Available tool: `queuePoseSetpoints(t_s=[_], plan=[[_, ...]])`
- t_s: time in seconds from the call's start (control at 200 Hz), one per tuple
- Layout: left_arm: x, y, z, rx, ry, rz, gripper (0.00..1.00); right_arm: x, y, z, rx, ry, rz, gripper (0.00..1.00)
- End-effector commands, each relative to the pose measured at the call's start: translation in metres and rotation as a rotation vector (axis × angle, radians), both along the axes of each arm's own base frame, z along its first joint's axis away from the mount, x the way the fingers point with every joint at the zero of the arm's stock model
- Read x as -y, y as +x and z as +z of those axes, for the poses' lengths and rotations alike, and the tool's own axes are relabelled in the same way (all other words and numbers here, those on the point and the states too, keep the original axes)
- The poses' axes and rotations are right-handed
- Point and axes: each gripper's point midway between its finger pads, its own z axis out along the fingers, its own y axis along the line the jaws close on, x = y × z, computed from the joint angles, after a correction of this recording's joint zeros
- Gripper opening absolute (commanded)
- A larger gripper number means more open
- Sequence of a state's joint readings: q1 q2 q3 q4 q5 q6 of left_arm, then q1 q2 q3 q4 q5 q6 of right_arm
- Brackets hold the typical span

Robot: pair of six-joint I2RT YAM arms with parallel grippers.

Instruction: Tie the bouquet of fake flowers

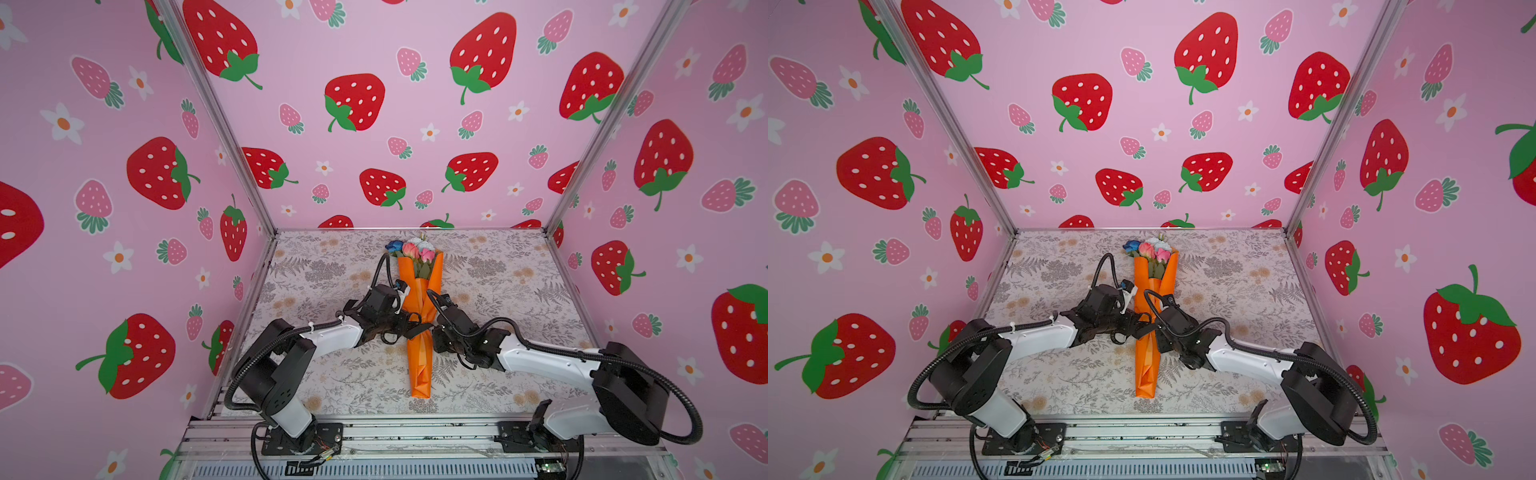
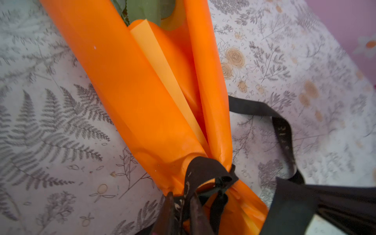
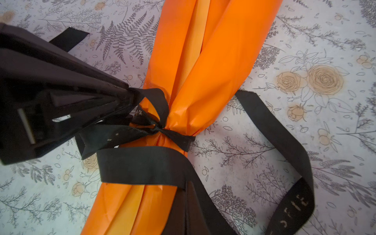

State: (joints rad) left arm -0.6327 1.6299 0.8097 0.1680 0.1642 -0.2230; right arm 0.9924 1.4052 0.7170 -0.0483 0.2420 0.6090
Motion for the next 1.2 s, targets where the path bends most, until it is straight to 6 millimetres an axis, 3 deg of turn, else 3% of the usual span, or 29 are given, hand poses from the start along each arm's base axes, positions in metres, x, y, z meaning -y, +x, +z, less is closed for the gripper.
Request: queuePoseSetpoints(t_s=[0.0,0.31,0.45,0.785,1.196], plan=[[0.002,0.003,0.002,0.010,-0.024,0.005,0.00,-0.013,0.000,0.016,-0.013,0.069,0.015,0.00],[0.006,-0.002,0.018,0.093,-0.049,0.017,0.00,-0.040,0.004,0.007,-0.101,0.121,0.050,0.00],[0.009,-0.005,0.021,0.125,-0.052,0.021,0.00,-0.042,0.011,-0.001,-0.145,0.175,0.040,0.00],[0.012,-0.007,0.027,0.163,-0.057,0.023,0.00,-0.051,0.027,0.004,-0.153,0.268,0.032,0.00],[0.016,-0.006,0.035,0.178,-0.074,0.032,0.00,-0.062,0.019,-0.006,-0.204,0.323,0.067,0.00]])
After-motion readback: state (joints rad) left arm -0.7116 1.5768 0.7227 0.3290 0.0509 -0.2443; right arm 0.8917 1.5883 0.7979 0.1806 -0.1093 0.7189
